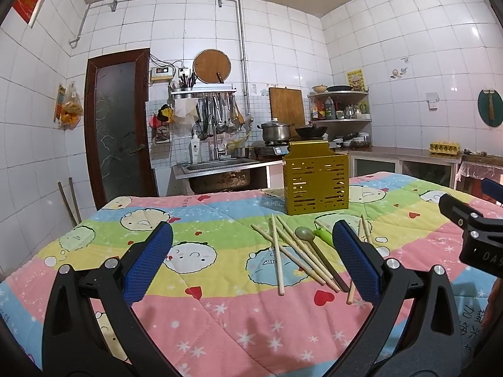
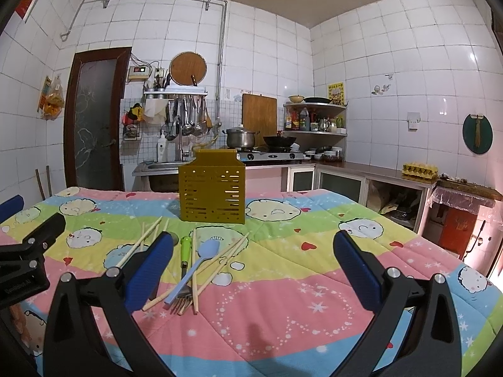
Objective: Organize utensils
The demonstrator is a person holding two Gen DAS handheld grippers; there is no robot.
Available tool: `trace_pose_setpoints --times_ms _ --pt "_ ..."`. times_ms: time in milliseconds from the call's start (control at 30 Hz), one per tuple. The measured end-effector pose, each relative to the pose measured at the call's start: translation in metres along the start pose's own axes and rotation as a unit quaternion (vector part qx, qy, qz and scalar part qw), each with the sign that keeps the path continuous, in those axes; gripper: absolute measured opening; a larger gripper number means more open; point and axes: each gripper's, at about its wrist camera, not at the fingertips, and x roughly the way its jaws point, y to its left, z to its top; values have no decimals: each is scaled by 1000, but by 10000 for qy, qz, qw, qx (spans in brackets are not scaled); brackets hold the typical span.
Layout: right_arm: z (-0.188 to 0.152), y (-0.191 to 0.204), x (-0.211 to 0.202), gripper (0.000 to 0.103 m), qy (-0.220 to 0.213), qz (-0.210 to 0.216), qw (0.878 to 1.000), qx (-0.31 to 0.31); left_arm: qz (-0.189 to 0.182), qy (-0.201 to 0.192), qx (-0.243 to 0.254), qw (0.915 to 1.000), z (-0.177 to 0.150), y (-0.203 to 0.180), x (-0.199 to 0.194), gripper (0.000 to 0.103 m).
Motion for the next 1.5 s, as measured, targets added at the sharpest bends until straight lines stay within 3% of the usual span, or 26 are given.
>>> trace_pose_setpoints --times_ms 500,700,1000,1133,1300,1500 --pt "-3 -5 -1 99 -2 81 9995 289 -82 79 -58 9999 -1 4 4 98" --pt "-4 -5 2 99 131 -198 9994 266 -125 109 -58 9998 -2 4 5 98" --pt "3 0 21 99 533 -124 9984 127 -138 547 -110 9983 4 9 27 98" --pt "20 6 40 99 638 -138 9979 41 -187 671 27 9976 20 9 48 98" --pt "34 19 70 99 895 -102 9958 -190 -380 1081 -397 9926 38 22 89 98" --pt "35 24 121 99 1384 -246 9897 -286 -244 1525 -405 9872 50 24 148 98"
